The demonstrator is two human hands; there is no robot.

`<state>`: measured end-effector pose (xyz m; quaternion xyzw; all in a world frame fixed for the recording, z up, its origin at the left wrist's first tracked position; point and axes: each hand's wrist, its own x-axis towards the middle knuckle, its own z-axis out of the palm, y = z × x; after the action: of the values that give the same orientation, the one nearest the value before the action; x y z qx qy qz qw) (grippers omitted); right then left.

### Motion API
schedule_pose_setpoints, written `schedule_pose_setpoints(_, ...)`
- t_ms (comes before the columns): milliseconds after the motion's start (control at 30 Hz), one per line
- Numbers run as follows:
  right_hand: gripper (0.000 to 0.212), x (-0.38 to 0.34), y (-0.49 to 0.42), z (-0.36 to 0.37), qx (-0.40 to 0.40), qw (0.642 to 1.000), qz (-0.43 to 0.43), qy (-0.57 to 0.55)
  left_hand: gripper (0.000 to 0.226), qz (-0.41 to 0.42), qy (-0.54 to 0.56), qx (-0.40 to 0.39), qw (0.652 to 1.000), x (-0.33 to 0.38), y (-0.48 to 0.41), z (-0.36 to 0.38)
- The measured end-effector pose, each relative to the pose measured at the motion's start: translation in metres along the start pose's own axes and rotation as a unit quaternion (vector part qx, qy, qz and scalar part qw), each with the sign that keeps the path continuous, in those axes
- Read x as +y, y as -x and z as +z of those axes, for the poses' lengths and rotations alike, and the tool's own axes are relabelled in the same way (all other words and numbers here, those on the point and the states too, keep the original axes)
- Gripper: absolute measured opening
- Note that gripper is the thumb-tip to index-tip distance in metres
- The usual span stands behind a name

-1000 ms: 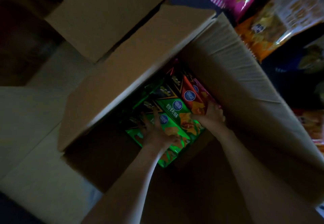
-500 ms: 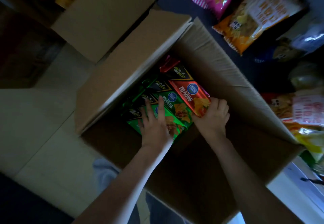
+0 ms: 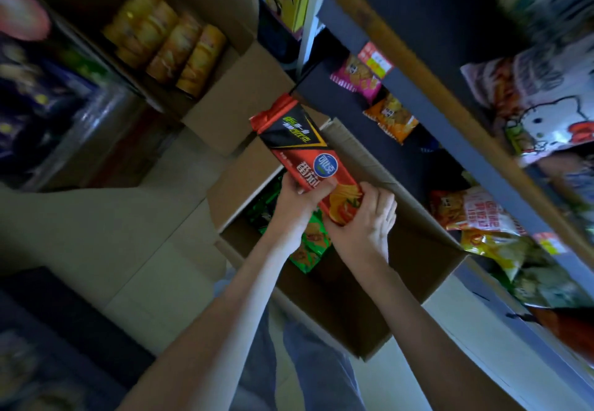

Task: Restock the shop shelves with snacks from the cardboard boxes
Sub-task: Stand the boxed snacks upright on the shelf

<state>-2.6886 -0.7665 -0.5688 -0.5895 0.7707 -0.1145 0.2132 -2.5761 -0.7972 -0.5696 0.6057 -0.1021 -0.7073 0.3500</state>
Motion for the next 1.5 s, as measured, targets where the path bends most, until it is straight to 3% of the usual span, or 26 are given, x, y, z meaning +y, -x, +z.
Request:
schedule_pose_setpoints(133, 0.081, -0.022, -0.008, 0.002, -0.001, 0.999, -0.038, 0.003, 0.042, 0.065, 0.027, 0.035, 0.997, 0.02, 0.001, -0.014)
schedule_pose_setpoints(367, 0.104, -0.049, -0.031, -0.003, -0.139, 0.984, -0.105, -0.045, 0.05, 0.097, 0.036, 0.08, 0.991, 0.051, -0.007, -0.055)
schedule_pose_setpoints(500, 0.095, -0.048, -0.049, -0.001, -0.199, 0.97, -0.041, -0.134, 0.046, 0.175, -0.003, 0.125, 0.977, 0.077, -0.017, -0.08)
schedule_pose_setpoints(600, 0.081, -0.036, -0.065, 0.013, -0.189, 0.969, 0.03, -0.155, 0.071, 0.271, -0.075, 0.164, 0.946, 0.1, -0.028, -0.111)
schedule_pose_setpoints(667, 0.077, -0.027, -0.073, 0.023, -0.18, 0.968, 0.065, -0.165, 0.087, 0.341, -0.212, 0.188, 0.896, 0.118, -0.033, -0.131)
schedule_pose_setpoints(700, 0.076, -0.024, -0.077, 0.027, -0.182, 0.966, 0.083, -0.163, 0.092, 0.367, -0.303, 0.206, 0.855, 0.127, -0.035, -0.138)
schedule_pose_setpoints(767, 0.073, -0.018, -0.083, 0.035, -0.197, 0.964, 0.107, -0.142, 0.097, 0.39, -0.489, 0.253, 0.738, 0.14, -0.039, -0.15)
schedule_pose_setpoints(833, 0.072, -0.012, -0.088, 0.043, -0.209, 0.965, 0.111, -0.116, 0.097, 0.395, -0.639, 0.248, 0.612, 0.144, -0.049, -0.159)
schedule_pose_setpoints(867, 0.071, -0.009, -0.089, 0.048, -0.21, 0.966, 0.107, -0.107, 0.096, 0.385, -0.687, 0.233, 0.57, 0.142, -0.057, -0.163)
schedule_pose_setpoints(933, 0.07, -0.001, -0.092, 0.063, -0.216, 0.967, 0.103, -0.082, 0.096, 0.358, -0.738, 0.21, 0.532, 0.131, -0.074, -0.172)
schedule_pose_setpoints(1067, 0.072, 0.03, -0.094, 0.11, -0.24, 0.966, 0.093, -0.004, 0.099, 0.317, -0.778, 0.176, 0.513, 0.098, -0.109, -0.185)
schedule_pose_setpoints(1233, 0.076, 0.072, -0.092, 0.18, -0.296, 0.949, 0.063, 0.087, 0.109, 0.252, -0.8, 0.144, 0.525, 0.048, -0.152, -0.21)
schedule_pose_setpoints(1300, 0.08, 0.089, -0.09, 0.205, -0.321, 0.938, 0.044, 0.123, 0.103, 0.222, -0.804, 0.137, 0.535, 0.029, -0.165, -0.216)
schedule_pose_setpoints(1433, 0.089, 0.108, -0.083, 0.237, -0.394, 0.898, 0.024, 0.196, 0.083, 0.177, -0.778, 0.127, 0.589, 0.004, -0.18, -0.224)
schedule_pose_setpoints(1500, 0.091, 0.111, -0.081, 0.245, -0.391, 0.893, 0.014, 0.224, 0.084, 0.198, -0.779, 0.132, 0.581, -0.002, -0.181, -0.224)
